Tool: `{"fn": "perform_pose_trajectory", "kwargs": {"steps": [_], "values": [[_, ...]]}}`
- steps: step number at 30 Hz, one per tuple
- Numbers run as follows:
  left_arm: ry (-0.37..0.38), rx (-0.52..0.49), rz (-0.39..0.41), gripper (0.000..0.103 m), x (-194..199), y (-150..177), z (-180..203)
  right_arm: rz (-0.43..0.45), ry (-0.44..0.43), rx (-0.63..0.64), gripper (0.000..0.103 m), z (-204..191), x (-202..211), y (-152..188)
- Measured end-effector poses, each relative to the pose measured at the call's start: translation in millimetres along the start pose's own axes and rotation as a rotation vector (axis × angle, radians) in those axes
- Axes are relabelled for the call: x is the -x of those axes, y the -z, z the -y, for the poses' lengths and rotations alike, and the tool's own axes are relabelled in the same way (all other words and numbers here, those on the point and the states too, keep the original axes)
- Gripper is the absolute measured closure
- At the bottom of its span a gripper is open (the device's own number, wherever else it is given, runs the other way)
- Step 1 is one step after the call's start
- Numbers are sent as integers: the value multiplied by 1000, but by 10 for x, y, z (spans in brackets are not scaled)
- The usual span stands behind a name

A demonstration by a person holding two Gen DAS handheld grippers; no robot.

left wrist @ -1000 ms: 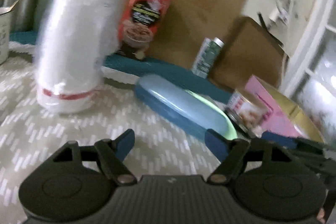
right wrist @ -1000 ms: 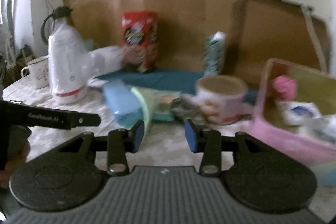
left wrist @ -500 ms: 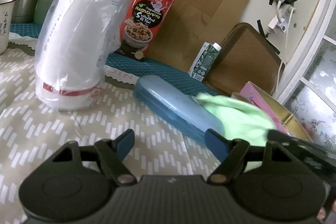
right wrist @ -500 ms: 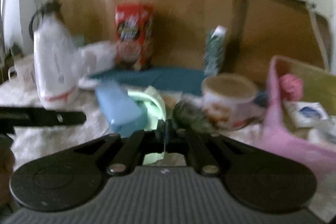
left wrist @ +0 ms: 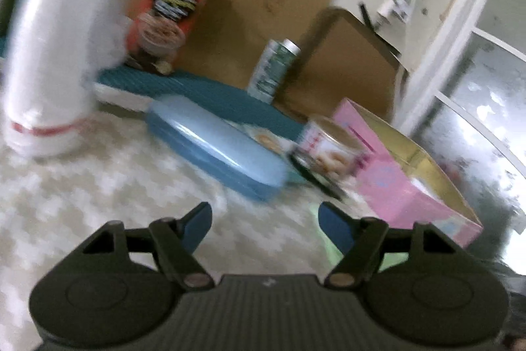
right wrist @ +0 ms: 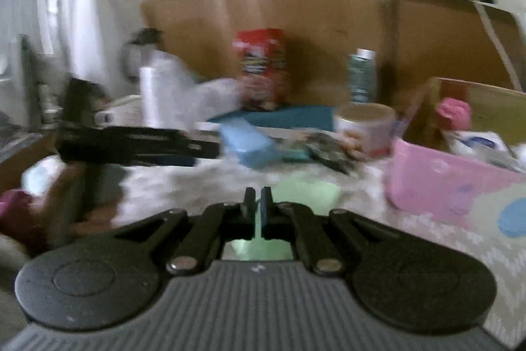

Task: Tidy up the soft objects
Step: 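Close the right gripper on the light green cloth and lift, then lower the green cloth into the pink tin and open the right gripper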

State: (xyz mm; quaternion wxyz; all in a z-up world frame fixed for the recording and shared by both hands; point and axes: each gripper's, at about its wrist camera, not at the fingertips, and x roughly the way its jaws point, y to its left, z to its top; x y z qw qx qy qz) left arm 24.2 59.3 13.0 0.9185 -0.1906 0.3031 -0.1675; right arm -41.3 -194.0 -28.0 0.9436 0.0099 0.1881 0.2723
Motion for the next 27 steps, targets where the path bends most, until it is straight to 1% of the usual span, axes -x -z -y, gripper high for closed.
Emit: {"fn": "perform_pose_trajectory", "kwargs": {"steps": [1, 2, 3, 4, 5, 6, 7, 8, 9, 13, 15, 16, 17, 18, 19, 21, 22, 24, 27], "values": [[24, -7, -27, 30, -26, 6, 55, -18, 46, -21, 80, 37, -89, 22], [45, -17, -50, 28, -46, 14, 112, -30, 67, -33, 74, 51, -142, 35], [65, -30, -75, 26, -67, 22, 175, -39, 69, -52, 63, 72, -176, 57], [83, -43, -98, 24, -92, 33, 234, -40, 42, -74, 54, 95, -184, 75], [98, -55, -118, 24, -122, 45, 290, -38, 12, -80, 49, 103, -160, 101], [114, -65, -140, 24, -159, 53, 353, -33, -8, -69, 41, 85, -140, 117], [128, -72, -156, 23, -192, 68, 399, -23, -11, -37, 37, 39, -117, 135], [143, -78, -177, 22, -243, 75, 454, -20, -3, -3, 36, -7, -93, 166], [152, -83, -193, 18, -294, 87, 503, -24, 6, 36, 34, -53, -98, 180], [148, -132, -247, 17, -478, 178, 714, -53, 41, 147, 34, -172, -168, 259], [118, -179, -234, 20, -501, 220, 808, -72, 73, 187, 36, -208, -270, 284], [105, -197, -232, 29, -508, 229, 841, -68, 64, 175, 39, -195, -299, 270], [99, -201, -230, 33, -512, 231, 856, -75, 45, 160, 46, -171, -319, 251], [114, -178, -239, 47, -524, 217, 842, -77, 29, 138, 61, -141, -331, 231], [125, -150, -258, 59, -547, 192, 814, -74, 38, 120, 74, -115, -343, 215], [133, -122, -265, 68, -547, 165, 817, -69, 35, 102, 93, -78, -337, 203], [144, -120, -257, 68, -531, 144, 847, -57, 32, 89, 94, -64, -316, 198], [161, -157, -220, 68, -457, 109, 982, -17, 45, 88, 94, -70, -236, 200], [212, -228, -152, 68, -367, -22, 1260, 84, 94, 109, 94, -101, -31, 140]]}}
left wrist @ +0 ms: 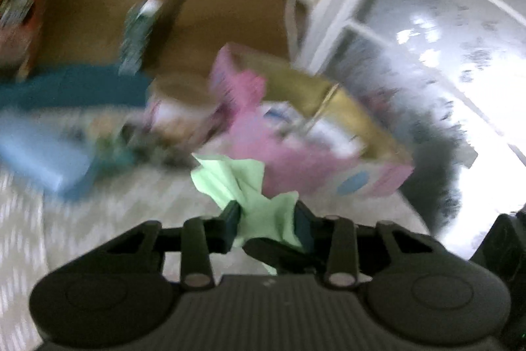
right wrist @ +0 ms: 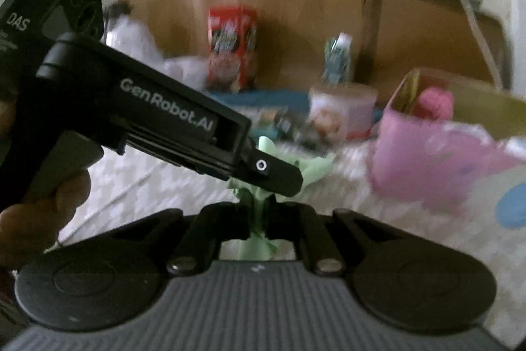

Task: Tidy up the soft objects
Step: 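Lower the green cloth into the pink tin and open the right gripper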

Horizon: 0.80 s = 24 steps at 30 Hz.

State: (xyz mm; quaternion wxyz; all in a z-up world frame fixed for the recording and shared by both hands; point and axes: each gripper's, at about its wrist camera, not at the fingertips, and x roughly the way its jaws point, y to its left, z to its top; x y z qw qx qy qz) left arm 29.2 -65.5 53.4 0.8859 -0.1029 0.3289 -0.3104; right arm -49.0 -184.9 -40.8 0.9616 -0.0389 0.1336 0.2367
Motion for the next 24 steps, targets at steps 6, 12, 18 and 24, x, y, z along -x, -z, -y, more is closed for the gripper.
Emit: {"fn": "perform_pose_trajectory", "kwargs": {"steps": [6, 12, 18, 24], "values": [[83, -142, 74, 68, -234, -451, 473, 179, 150, 4, 94, 269, 332, -231], [87, -159, 32, 68, -806, -671, 638, 184, 252, -72, 93, 748, 276, -334], [-85, -172, 14, 42, -1179, -677, 618, 98, 262, -115, 88, 1033, -37, -317], [-102, -140, 61, 30, -874, -632, 423, 83, 314, -127, 33, 1058, -145, -274]]}}
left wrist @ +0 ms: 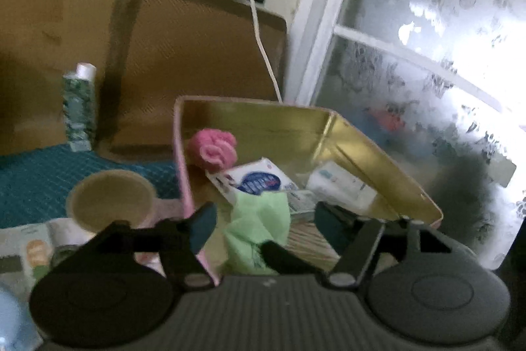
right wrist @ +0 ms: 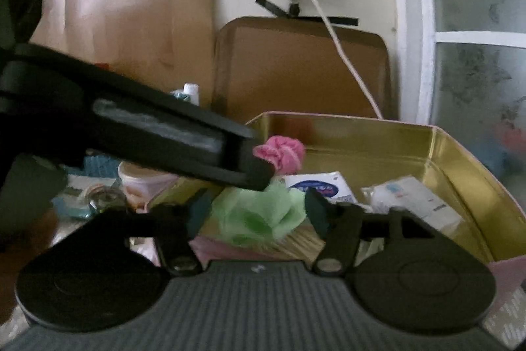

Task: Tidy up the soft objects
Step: 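Lower the green cloth into the pink tin and open the right gripper, then move the right gripper back over the blue plastic case, then close the right gripper on the blue plastic case and lift toward the tin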

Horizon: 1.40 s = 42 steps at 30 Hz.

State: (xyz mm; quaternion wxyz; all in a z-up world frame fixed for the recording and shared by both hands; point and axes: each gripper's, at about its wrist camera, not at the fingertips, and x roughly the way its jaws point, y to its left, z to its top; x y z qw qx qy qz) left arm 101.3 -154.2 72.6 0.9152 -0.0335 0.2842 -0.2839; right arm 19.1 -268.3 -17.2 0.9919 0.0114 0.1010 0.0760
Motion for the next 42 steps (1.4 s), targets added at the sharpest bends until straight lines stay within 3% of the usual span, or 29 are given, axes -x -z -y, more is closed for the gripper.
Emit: {"fn": "perform_pose_trajectory", "kwargs": {"steps": [5, 9, 12, 15, 20, 25, 30, 37, 40, 42], "values": [[-5, 69, 48, 30, 357, 106, -276, 83, 30, -9, 27, -36, 234, 37], [-70, 103, 82, 29, 669, 345, -504, 108, 30, -41, 25, -66, 355, 84], [-131, 115, 78, 28, 872, 577, -690, 102, -3, -58, 26, -119, 404, 99], [-191, 155, 42, 28, 1018, 812, -955, 102, -57, -49, 36, -243, 434, 91], [-377, 250, -16, 29, 1206, 1080, -1470, 41, -182, 32, 53, -632, 342, 70], [-527, 280, 33, 28, 1443, 1158, -1744, -86, -318, 144, 53, -1062, 96, 106], [-465, 434, 132, 23, 1625, 1224, -1981, -122, -397, 245, 45, -1453, -204, 14], [-446, 464, 158, 22, 1665, 1270, -2018, -217, -502, 227, 37, -1737, -807, -152], [-445, 466, 159, 22, 1663, 1273, -2023, -260, -503, 259, 38, -1836, -931, -100], [-443, 468, 161, 21, 1671, 1278, -2031, -284, -501, 282, 45, -1871, -941, -38]]}}
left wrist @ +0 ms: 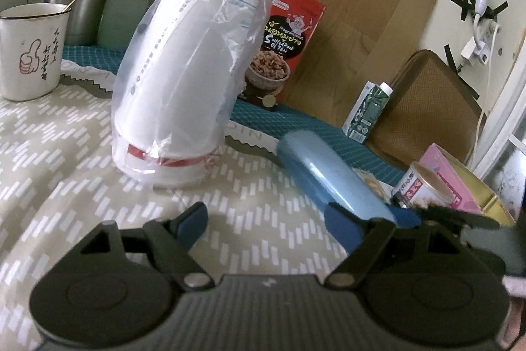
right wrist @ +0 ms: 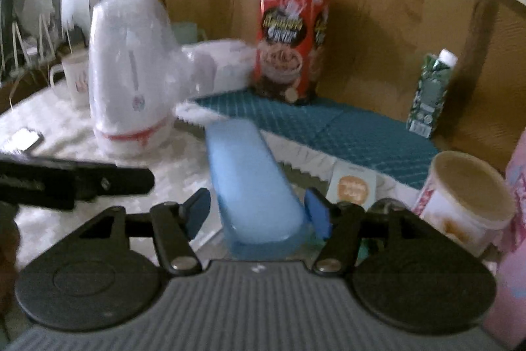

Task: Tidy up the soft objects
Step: 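Close the right gripper on the blue plastic case and lift toward the tin, then lower the blue case into the pink tin and open the right gripper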

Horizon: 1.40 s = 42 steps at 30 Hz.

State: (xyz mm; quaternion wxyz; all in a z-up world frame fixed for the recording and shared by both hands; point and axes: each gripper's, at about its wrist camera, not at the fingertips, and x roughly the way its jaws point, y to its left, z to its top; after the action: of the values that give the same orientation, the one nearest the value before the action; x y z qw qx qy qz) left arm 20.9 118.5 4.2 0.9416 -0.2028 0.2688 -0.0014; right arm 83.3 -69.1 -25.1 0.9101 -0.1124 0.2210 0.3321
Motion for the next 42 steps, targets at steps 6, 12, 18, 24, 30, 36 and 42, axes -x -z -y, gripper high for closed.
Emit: {"fn": "perform_pose_trajectory", "kwargs": {"steps": [6, 12, 18, 24, 30, 36, 42], "values": [[-3, -11, -4, 19, 1, 2, 20, -1, -24, -9, 46, -15, 348, 209], [35, -49, -23, 7, -3, 5, 91, 9, -43, 13, 46, -20, 1022, 683], [159, -88, -89, 7, -34, 94, 429, 46, 191, -5, 37, 201, 1541, 1120], [306, -168, -185, 6, -147, 226, 978, 78, 212, -63, 30, 324, 1698, 1212], [324, -255, -265, 6, -264, 420, 1327, 78, 187, -66, 30, 326, 1603, 1241], [358, -297, -274, 24, -233, 475, 1505, 81, 177, -88, 36, 311, 1555, 1283], [448, -352, -200, 25, -93, 169, 1953, 190, 235, -124, 36, 396, 1883, 1223]]}}
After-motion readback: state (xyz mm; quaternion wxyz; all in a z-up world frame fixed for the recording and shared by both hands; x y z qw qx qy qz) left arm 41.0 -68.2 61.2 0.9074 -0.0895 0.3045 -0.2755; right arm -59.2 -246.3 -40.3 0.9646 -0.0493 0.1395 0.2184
